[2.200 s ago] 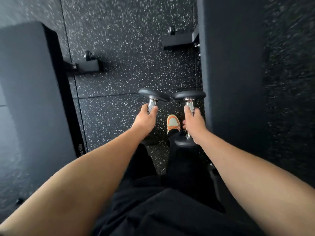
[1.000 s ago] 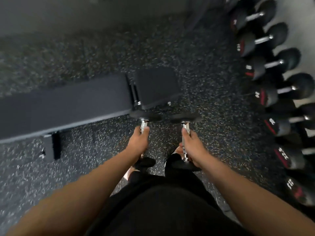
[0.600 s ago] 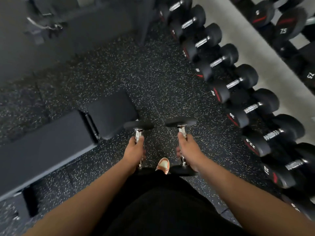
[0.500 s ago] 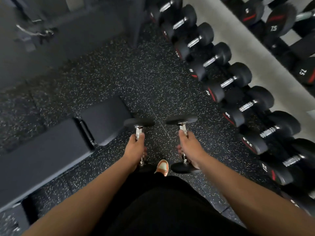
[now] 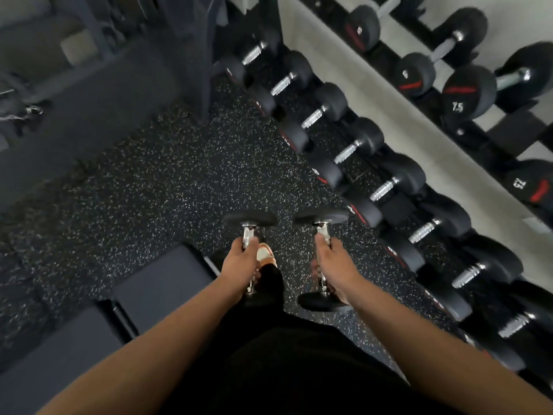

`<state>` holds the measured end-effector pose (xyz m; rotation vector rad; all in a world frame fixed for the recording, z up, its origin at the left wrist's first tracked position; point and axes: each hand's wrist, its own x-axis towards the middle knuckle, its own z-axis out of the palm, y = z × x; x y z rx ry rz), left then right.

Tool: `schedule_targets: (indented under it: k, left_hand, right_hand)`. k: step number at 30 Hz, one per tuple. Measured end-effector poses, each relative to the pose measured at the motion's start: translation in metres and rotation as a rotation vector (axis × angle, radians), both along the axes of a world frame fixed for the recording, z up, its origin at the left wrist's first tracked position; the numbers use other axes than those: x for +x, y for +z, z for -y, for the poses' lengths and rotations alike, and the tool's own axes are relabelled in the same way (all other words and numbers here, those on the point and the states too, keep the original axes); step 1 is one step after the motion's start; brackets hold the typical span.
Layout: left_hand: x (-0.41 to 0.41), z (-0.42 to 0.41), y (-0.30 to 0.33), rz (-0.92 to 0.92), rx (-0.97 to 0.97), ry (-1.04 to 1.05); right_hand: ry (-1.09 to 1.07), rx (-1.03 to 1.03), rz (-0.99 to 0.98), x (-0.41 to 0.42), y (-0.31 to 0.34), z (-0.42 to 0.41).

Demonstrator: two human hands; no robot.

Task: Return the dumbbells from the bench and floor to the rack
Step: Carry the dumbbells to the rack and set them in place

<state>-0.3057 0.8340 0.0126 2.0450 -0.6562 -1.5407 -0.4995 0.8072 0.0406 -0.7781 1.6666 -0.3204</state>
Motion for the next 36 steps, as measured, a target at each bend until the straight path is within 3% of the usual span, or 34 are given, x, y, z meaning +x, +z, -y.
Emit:
schedule_targets:
  k: [15, 23, 36]
  left_hand:
    - [0.090, 0.242, 0.028, -0.030, -0.046, 0.016]
    - [0.112, 0.372, 0.027, 0.016, -0.069, -0.026]
    - [0.130, 0.602, 0.031, 0.019, -0.012, -0.136]
  right_hand:
    - [-0.117, -0.043, 0.099, 0.085, 0.018, 0.238]
    - [-0.094, -0.066, 0.124, 0.111, 0.008, 0.365]
    - [-0.243, -0.032, 0.117, 0.123, 0.015, 0.573]
